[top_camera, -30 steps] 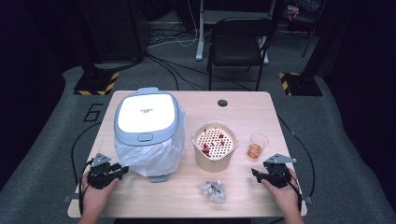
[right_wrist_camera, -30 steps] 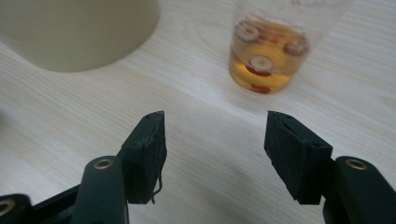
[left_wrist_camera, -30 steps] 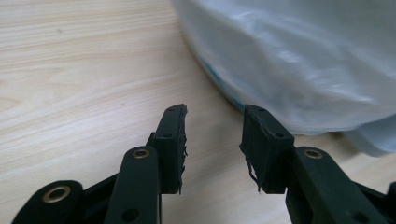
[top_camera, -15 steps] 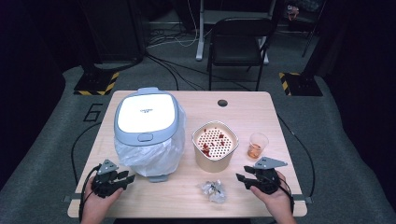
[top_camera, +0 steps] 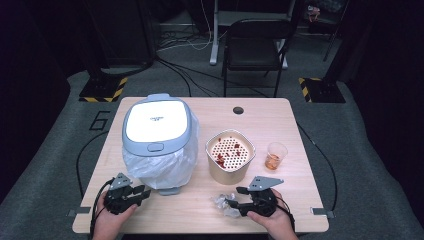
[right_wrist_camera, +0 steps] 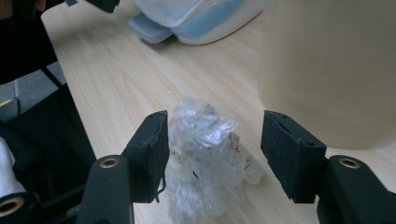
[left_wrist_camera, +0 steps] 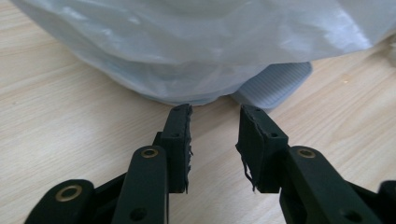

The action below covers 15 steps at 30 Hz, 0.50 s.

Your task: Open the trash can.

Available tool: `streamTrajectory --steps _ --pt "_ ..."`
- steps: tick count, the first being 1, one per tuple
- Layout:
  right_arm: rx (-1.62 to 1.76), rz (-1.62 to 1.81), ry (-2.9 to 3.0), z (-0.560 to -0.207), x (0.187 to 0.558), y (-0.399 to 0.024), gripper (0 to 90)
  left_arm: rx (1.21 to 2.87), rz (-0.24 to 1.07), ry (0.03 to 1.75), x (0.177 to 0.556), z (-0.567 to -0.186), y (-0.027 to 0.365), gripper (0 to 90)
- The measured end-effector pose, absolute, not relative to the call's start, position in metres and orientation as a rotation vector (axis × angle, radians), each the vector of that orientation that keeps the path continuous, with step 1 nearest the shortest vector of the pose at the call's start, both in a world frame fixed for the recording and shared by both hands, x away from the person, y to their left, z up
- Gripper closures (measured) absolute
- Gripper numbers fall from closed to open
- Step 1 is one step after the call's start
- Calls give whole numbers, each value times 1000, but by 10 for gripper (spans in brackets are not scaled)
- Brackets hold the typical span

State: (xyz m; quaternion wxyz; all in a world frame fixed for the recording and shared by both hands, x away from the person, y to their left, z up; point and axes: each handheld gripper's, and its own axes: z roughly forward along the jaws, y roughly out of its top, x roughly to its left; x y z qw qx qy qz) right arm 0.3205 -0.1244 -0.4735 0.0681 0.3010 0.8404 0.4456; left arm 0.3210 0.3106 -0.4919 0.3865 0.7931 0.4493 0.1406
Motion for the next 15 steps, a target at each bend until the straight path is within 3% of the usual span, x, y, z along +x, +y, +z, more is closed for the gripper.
streamTrajectory --steps 5,6,7,9,15 --pt "875 1301 2585 -485 323 -115 479 2022 342 1116 320 -489 308 662" --pt "855 1251 2609 -489 324 -112 555 2021 339 1102 320 -489 308 666" --pt "855 1251 2609 -489 324 -112 555 2021 339 1102 320 -489 308 674" --pt "835 1224 2619 -490 325 -111 643 2014 325 1096 319 -489 306 685" --pt "885 1197 2591 -487 324 -122 672 2025 326 1068 317 -488 300 700"
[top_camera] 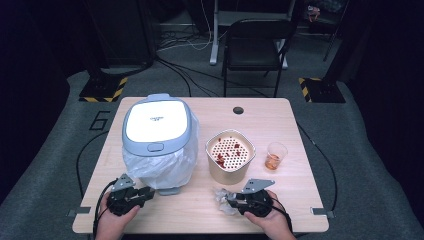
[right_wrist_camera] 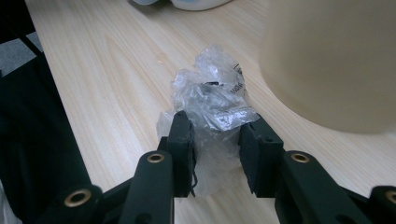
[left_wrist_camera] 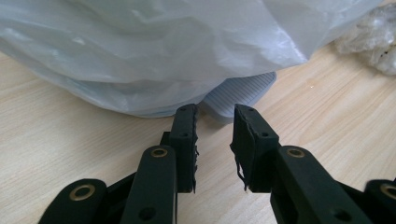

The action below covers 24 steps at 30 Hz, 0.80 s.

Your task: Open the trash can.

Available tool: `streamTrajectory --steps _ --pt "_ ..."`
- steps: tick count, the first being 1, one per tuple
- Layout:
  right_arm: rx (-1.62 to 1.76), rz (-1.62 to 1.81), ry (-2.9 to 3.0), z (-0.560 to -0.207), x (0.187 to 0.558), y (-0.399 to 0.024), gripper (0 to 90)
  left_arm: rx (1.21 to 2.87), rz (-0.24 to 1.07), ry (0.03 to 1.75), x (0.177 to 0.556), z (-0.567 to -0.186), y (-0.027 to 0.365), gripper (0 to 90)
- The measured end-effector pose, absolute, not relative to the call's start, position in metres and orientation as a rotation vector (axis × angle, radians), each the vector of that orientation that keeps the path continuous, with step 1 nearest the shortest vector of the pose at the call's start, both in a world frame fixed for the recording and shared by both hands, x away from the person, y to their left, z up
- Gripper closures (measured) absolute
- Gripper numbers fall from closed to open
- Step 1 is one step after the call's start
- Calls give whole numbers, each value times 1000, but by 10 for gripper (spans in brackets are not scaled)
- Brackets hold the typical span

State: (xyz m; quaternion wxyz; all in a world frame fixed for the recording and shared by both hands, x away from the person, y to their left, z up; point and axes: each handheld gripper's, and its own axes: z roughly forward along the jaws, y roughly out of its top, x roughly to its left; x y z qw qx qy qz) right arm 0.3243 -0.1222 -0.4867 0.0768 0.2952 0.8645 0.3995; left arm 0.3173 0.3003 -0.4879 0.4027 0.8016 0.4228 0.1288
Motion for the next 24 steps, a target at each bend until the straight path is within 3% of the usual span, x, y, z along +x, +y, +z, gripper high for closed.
streamTrajectory --steps 10,17,18,19,20,24 --pt "997 1138 2509 -478 325 -166 710 2025 303 1066 317 -490 290 717" --pt "1066 1103 2454 -475 327 -189 689 2007 216 1075 317 -493 274 738" --pt "1079 1123 2448 -473 327 -192 633 1972 287 1145 315 -492 268 740" --pt "1079 1123 2448 -473 327 -192 633 1972 287 1145 315 -492 268 742" --pt "1092 1154 2427 -471 326 -193 545 1997 238 1094 317 -492 265 748" --pt "1082 1202 2401 -465 324 -193 476 1974 262 1119 317 -491 259 764"
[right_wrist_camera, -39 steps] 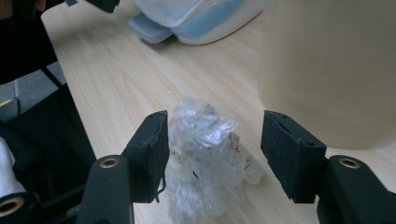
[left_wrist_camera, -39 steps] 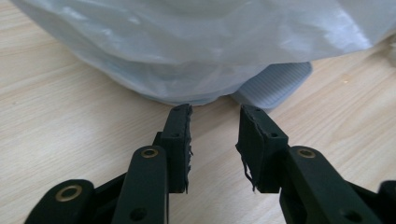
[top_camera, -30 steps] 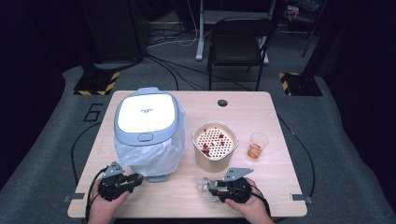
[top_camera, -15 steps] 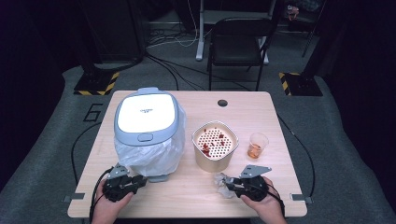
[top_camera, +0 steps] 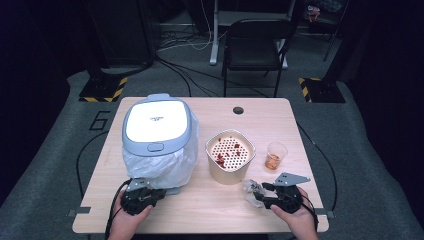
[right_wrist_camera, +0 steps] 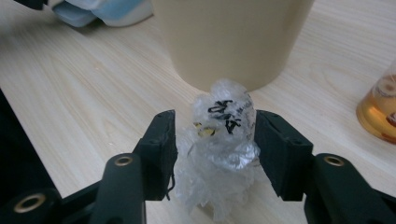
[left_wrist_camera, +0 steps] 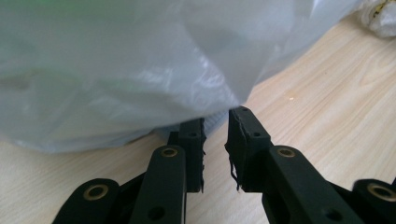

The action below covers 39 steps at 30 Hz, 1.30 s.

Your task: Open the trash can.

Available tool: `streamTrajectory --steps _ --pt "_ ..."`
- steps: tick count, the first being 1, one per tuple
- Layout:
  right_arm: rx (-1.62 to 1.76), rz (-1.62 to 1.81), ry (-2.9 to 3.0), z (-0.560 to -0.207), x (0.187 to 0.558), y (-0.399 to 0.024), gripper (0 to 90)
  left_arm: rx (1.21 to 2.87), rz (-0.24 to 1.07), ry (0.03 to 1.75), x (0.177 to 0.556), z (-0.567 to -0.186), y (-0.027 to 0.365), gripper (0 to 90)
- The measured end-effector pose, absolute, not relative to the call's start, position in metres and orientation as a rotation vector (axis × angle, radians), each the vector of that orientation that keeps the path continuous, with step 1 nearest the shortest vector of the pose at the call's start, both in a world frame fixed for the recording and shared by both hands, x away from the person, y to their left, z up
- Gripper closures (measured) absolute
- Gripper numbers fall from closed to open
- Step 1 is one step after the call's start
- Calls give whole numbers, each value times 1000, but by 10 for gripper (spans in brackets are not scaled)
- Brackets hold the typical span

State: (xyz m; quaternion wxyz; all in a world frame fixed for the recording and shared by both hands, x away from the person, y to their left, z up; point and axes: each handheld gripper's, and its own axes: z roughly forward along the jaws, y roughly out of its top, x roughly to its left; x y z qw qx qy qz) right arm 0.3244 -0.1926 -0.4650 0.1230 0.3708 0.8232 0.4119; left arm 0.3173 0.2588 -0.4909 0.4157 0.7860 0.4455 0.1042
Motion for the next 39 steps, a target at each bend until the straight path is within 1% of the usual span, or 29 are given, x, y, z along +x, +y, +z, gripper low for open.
streamTrajectory --steps 3,7,8,11,12,14,15,17,21,25,26,29,35,39 --pt "1070 1229 2390 -461 322 -192 452 1968 265 1127 320 -493 255 771" --pt "1055 1238 2378 -455 322 -192 454 1975 274 1126 324 -495 252 777" --pt "1061 1245 2364 -449 324 -193 480 1983 283 1126 327 -497 250 776" --pt "1082 1254 2350 -443 328 -195 512 1987 283 1116 329 -498 249 771" --pt "1095 1254 2342 -440 331 -196 541 1983 293 1120 329 -498 248 772" --pt "1093 1239 2323 -431 343 -196 568 1985 295 1106 330 -499 248 783" --pt "1093 1239 2323 -431 343 -196 568 1985 295 1106 330 -499 248 785" --pt "1103 1229 2313 -423 357 -194 567 1965 289 1108 330 -501 250 787" --pt "1104 1225 2292 -413 375 -191 522 1961 301 1091 329 -504 250 789" --pt "1115 1238 2261 -404 388 -189 506 1969 301 1090 330 -503 251 804" --pt "1127 1257 2254 -400 396 -187 495 1967 301 1097 331 -504 251 841" --pt "1128 1257 2258 -395 408 -182 487 1946 283 1117 333 -504 254 869" --pt "1134 1191 2282 -395 426 -173 492 1965 317 1094 331 -504 253 879" --pt "1137 1145 2306 -400 437 -168 527 1974 339 1090 331 -504 251 878"
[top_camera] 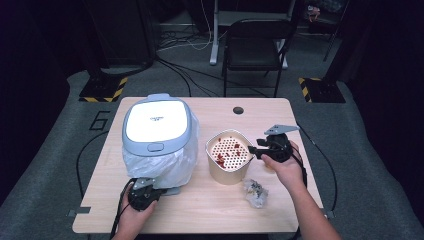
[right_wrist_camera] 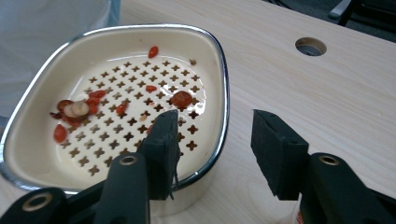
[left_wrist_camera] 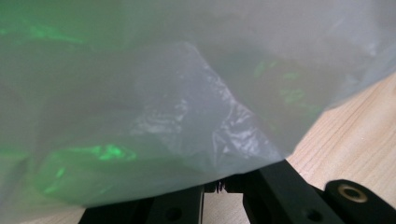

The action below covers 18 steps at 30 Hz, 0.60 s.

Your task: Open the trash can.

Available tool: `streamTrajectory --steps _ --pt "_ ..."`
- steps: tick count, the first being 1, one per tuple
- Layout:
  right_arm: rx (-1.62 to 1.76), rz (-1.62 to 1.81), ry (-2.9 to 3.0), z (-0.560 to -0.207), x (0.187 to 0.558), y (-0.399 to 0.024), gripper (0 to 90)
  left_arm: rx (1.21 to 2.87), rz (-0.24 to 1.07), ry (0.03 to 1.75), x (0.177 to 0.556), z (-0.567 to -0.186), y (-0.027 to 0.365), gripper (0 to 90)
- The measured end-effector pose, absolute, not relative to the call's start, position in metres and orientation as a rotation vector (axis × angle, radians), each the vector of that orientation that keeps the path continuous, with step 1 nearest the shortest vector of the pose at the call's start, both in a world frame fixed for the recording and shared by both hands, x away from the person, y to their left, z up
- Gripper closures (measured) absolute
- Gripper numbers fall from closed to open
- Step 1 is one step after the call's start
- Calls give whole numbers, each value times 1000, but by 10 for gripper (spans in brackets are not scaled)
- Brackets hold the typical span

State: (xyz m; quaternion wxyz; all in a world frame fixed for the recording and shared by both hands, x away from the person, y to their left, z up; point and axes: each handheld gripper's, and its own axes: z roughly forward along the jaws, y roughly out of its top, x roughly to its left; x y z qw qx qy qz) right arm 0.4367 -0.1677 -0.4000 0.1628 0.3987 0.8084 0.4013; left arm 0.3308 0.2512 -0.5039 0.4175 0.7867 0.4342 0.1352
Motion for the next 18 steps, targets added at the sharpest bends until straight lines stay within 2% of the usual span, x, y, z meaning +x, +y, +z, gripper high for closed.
streamTrajectory --steps 7,10,18 --pt "1121 1079 2326 -409 450 -163 626 1997 367 1072 330 -504 247 900" --pt "1115 1096 2366 -412 454 -160 735 1992 347 1082 331 -504 248 900" --pt "1087 1079 2401 -411 454 -155 775 1992 337 1082 332 -506 249 900"
